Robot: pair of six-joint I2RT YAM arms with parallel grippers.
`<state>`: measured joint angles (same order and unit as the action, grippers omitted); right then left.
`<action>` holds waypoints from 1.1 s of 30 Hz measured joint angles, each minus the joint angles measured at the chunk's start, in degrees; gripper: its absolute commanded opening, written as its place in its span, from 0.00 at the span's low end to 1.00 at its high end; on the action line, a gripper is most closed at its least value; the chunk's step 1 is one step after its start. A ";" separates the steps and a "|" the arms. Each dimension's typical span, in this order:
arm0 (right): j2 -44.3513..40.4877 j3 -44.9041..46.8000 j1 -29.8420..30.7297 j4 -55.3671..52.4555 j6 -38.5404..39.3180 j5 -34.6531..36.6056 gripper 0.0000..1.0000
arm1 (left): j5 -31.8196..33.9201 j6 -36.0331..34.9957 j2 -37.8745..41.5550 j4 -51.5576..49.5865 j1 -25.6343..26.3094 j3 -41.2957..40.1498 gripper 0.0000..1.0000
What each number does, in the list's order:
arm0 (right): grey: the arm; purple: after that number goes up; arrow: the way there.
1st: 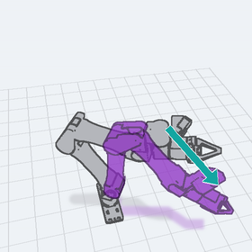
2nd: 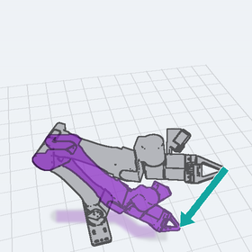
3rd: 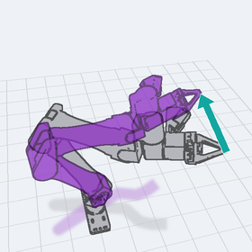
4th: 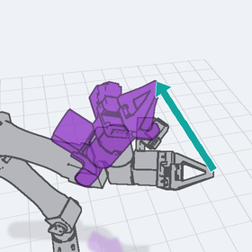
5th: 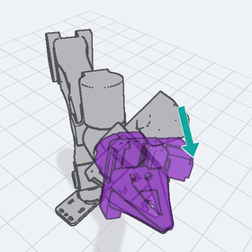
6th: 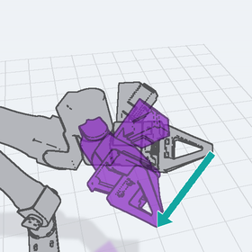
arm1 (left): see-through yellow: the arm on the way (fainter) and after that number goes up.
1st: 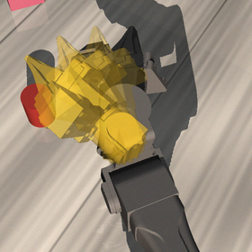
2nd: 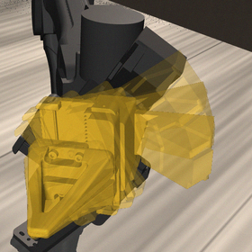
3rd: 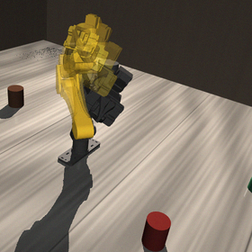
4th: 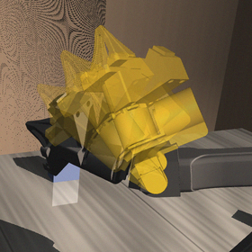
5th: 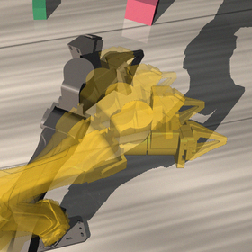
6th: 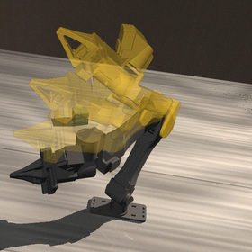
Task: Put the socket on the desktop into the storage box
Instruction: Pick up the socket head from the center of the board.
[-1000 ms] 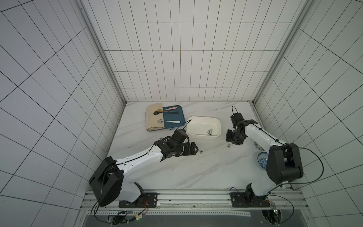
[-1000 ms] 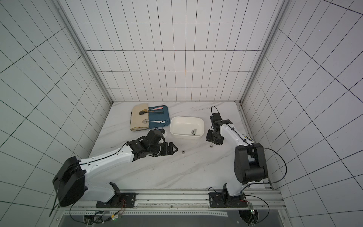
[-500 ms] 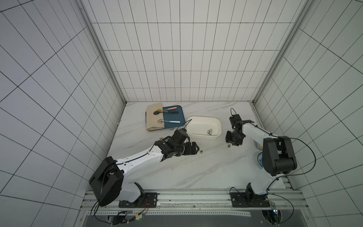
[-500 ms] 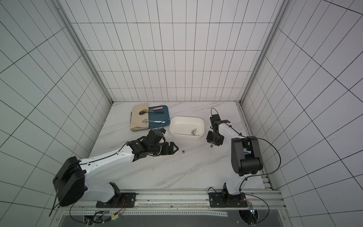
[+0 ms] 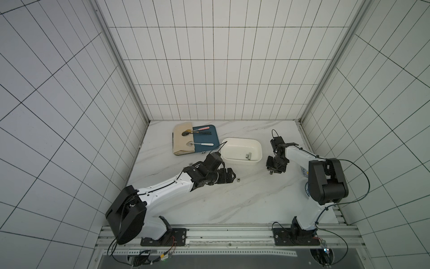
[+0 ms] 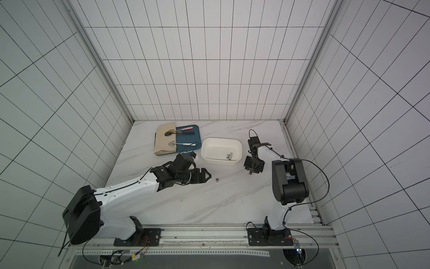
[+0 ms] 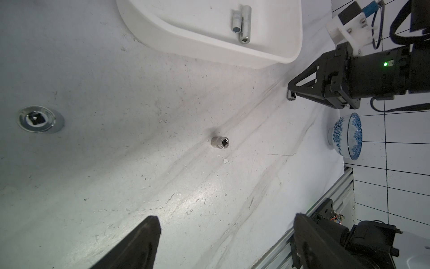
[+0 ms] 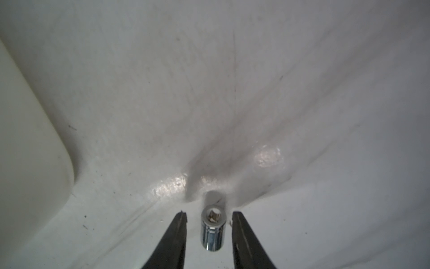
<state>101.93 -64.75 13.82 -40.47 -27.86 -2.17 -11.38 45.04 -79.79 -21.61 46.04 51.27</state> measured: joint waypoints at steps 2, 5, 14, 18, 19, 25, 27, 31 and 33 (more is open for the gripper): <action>0.13 0.09 0.00 0.22 0.00 -0.07 0.35 | 0.04 0.02 0.00 0.00 0.00 0.00 0.93; 0.28 0.35 0.00 0.55 -0.02 -0.13 0.33 | 0.20 0.02 0.00 0.00 -0.02 0.00 0.93; 0.33 0.98 0.00 0.83 -0.04 -0.44 0.23 | 0.46 0.04 0.22 0.00 -0.13 -0.02 0.93; 0.31 1.07 0.00 0.90 -0.04 -0.61 0.21 | 0.50 0.07 0.76 0.00 -0.44 -0.11 0.93; 0.28 1.11 0.00 0.96 -0.04 -0.70 0.21 | 0.52 0.11 0.87 -0.02 -0.52 -0.13 0.93; -0.72 1.73 0.00 0.63 -0.04 -1.53 0.20 | 0.94 0.11 1.75 -0.20 -1.84 -0.31 0.93; -1.99 1.73 0.04 0.28 -0.02 -1.62 0.20 | 1.09 0.13 2.36 -0.39 -2.71 -0.50 0.93; -5.51 1.64 0.50 -0.98 -0.02 -1.64 0.20 | 1.25 0.04 3.96 -1.36 -5.16 -0.92 0.93; -6.97 1.33 0.87 -2.01 -0.04 -1.64 0.20 | 1.31 0.00 4.92 -1.95 -6.67 -1.09 0.93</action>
<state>94.96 -63.42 14.70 -42.48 -27.90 -3.81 -10.07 45.04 -74.87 -23.55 39.38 50.17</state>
